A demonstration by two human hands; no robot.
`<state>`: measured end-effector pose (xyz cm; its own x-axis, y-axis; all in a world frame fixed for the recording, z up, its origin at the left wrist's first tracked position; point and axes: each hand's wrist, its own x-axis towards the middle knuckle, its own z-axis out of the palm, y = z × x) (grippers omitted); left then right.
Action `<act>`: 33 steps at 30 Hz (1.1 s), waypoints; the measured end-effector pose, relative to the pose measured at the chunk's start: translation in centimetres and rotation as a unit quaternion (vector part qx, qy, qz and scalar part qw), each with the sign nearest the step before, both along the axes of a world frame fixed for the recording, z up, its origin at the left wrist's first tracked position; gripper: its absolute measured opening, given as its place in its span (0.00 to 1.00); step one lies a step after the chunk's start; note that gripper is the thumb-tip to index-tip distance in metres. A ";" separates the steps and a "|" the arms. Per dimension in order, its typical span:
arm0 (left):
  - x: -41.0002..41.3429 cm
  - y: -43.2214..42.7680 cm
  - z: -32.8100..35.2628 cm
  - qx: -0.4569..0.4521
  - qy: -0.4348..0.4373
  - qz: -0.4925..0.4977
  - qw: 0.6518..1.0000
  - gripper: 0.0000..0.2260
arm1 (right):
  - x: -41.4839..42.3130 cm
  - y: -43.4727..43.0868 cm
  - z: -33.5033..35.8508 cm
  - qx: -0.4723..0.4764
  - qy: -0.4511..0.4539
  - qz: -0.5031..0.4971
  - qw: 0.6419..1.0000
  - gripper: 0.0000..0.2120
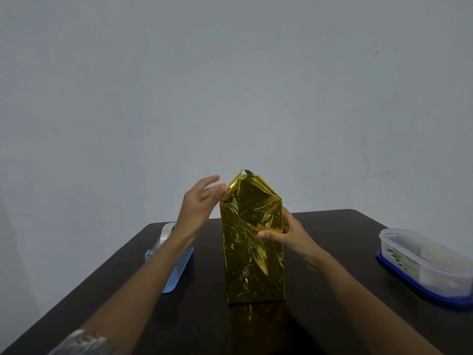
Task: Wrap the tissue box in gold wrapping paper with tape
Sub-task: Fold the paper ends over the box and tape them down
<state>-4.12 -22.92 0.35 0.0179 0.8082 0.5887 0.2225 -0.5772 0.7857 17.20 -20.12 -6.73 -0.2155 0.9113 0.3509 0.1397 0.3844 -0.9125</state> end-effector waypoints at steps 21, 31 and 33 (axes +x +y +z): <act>2.5 0.3 -1.6 0.005 -0.189 0.008 0.982 0.04 | -3.0 -0.2 4.6 -0.018 0.235 -0.053 0.970 0.31; 2.3 0.3 -1.7 0.018 -0.162 -0.018 0.987 0.05 | -3.0 -0.8 4.5 0.038 0.255 -0.087 0.962 0.17; 2.3 0.4 -1.6 0.018 -0.168 -0.015 0.986 0.06 | -2.9 -1.0 4.7 0.065 0.275 -0.097 0.954 0.10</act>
